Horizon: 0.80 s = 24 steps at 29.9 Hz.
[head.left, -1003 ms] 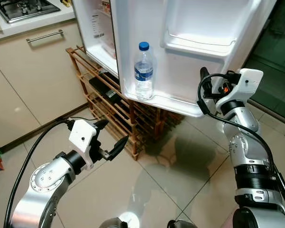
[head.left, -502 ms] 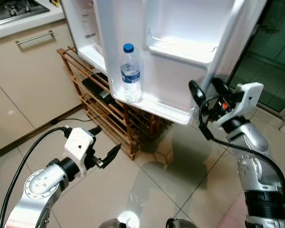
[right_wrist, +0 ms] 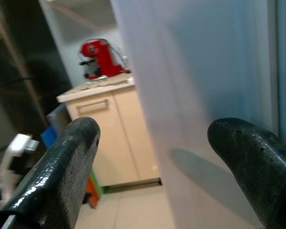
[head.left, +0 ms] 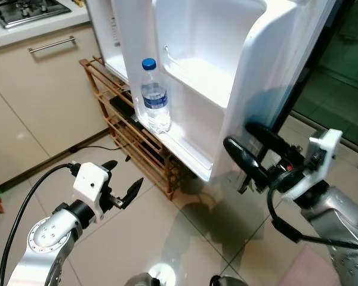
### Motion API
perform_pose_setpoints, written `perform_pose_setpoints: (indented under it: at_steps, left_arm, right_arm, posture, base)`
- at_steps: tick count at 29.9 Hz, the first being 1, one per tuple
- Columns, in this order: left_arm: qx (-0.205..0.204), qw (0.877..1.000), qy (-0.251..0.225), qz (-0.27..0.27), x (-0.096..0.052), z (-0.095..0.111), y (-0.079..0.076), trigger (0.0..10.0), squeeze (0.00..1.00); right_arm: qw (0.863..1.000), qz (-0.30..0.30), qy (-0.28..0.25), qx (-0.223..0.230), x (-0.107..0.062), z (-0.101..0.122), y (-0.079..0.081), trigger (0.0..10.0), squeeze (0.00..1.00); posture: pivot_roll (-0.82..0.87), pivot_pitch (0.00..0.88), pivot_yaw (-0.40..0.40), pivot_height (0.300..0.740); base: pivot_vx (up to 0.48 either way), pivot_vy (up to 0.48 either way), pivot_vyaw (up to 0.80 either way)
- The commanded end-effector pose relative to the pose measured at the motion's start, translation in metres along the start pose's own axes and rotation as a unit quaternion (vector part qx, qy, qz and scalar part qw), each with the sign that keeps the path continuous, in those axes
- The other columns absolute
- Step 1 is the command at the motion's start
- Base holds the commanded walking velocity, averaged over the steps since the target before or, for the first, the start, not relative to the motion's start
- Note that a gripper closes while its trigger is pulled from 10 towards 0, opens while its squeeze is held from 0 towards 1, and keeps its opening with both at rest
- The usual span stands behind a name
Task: Restocking fridge
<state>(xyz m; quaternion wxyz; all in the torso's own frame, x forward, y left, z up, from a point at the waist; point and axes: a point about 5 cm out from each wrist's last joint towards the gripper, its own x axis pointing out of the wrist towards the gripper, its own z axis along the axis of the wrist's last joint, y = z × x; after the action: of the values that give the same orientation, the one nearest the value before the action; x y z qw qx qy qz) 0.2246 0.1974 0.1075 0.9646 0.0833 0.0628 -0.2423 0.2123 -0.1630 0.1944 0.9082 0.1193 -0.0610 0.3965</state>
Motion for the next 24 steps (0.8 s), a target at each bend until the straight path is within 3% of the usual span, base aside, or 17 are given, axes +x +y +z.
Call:
perform_pose_setpoints:
  at_steps: [1,5,8,10,12,13,14,15,16,18,19,20,22,24]
  left_arm:
    - [0.004,1.000,-0.001,0.007,0.000,-0.001,0.002,10.0,0.00]
    - [0.003,1.000,-0.001,0.006,0.000,-0.001,0.001,10.0,0.00]
    - [0.001,1.000,-0.001,0.004,0.001,-0.003,-0.001,10.0,0.00]
    - [0.001,1.000,-0.001,0.004,0.001,-0.003,-0.001,10.0,0.00]
    - [0.000,1.000,-0.002,0.003,0.001,-0.004,-0.001,10.0,0.00]
    - [0.000,1.000,-0.002,0.001,0.001,-0.004,-0.002,10.0,0.00]
    - [0.000,1.000,-0.002,0.001,0.001,-0.004,-0.002,10.0,0.00]
    - [0.000,1.000,-0.001,0.000,0.001,-0.005,-0.004,10.0,0.00]
    - [0.001,1.000,-0.002,-0.001,0.001,-0.005,-0.004,10.0,0.00]
    - [-0.002,1.000,-0.004,-0.002,0.000,-0.005,-0.005,10.0,0.00]
    - [-0.002,1.000,-0.004,-0.002,0.000,-0.005,-0.005,10.0,0.00]
    - [-0.006,1.000,-0.005,-0.003,0.000,-0.005,-0.006,10.0,0.00]
    - [-0.007,1.000,-0.003,-0.004,0.000,-0.006,-0.007,10.0,0.00]
    - [-0.004,1.000,0.002,-0.005,0.000,-0.009,-0.009,10.0,0.00]
  right_arm:
    - [1.000,0.029,-0.001,0.008,-0.004,0.007,0.009,10.0,0.00]
    - [0.997,0.072,0.007,0.037,-0.010,0.009,0.020,10.0,0.00]
    - [0.990,0.116,0.020,0.083,-0.022,0.009,0.031,10.0,0.00]
    - [0.989,0.113,0.030,0.085,-0.025,0.008,0.030,10.0,0.00]
    - [0.991,0.086,0.080,0.066,-0.035,-0.001,0.021,10.0,0.00]
    - [0.988,0.061,0.142,0.031,-0.046,-0.013,0.011,10.0,0.00]
    - [0.988,0.061,0.142,0.031,-0.046,-0.013,0.011,10.0,0.00]
    - [0.981,0.039,0.188,0.005,-0.057,-0.023,0.001,10.0,0.00]
    - [0.980,0.016,0.199,-0.009,-0.060,-0.025,-0.006,10.0,0.00]
    - [0.978,-0.050,0.201,-0.031,-0.064,-0.025,-0.024,10.0,0.00]
    - [0.978,-0.050,0.201,-0.031,-0.064,-0.025,-0.024,10.0,0.00]
    - [0.975,-0.109,0.191,-0.041,-0.066,-0.025,-0.039,10.0,0.00]
    - [0.973,-0.152,0.169,-0.046,-0.069,-0.023,-0.051,10.0,0.00]
    - [0.963,-0.206,0.164,-0.058,-0.073,-0.025,-0.065,10.0,0.00]
  posture:
    - [0.05,0.072,0.040,0.740]
    - [0.04,0.066,0.038,0.740]
    - [0.04,0.060,0.036,0.740]
    - [0.04,0.060,0.036,0.740]
    - [0.04,0.058,0.036,0.740]
    - [0.03,0.050,0.034,0.740]
    - [0.03,0.050,0.034,0.740]
    - [0.03,0.048,0.031,0.740]
    - [0.03,0.048,0.031,0.740]
    - [0.03,0.045,0.026,0.740]
    - [0.03,0.045,0.026,0.740]
    - [0.03,0.044,0.024,0.740]
    - [0.03,0.042,0.022,0.740]
    - [0.03,0.040,0.019,0.740]
  base:
    - [0.000,0.000,0.00]
    - [0.000,0.000,0.00]
    - [0.000,0.000,0.00]
    - [0.000,0.000,0.00]
    - [0.000,0.000,0.00]
    - [0.000,0.000,0.00]
    - [0.000,0.000,0.00]
    - [0.000,0.000,0.00]
    - [0.000,0.000,0.00]
    - [0.000,0.000,0.00]
    - [0.000,0.000,0.00]
    - [0.000,0.000,0.00]
    - [0.000,0.000,0.00]
    - [0.000,0.000,0.00]
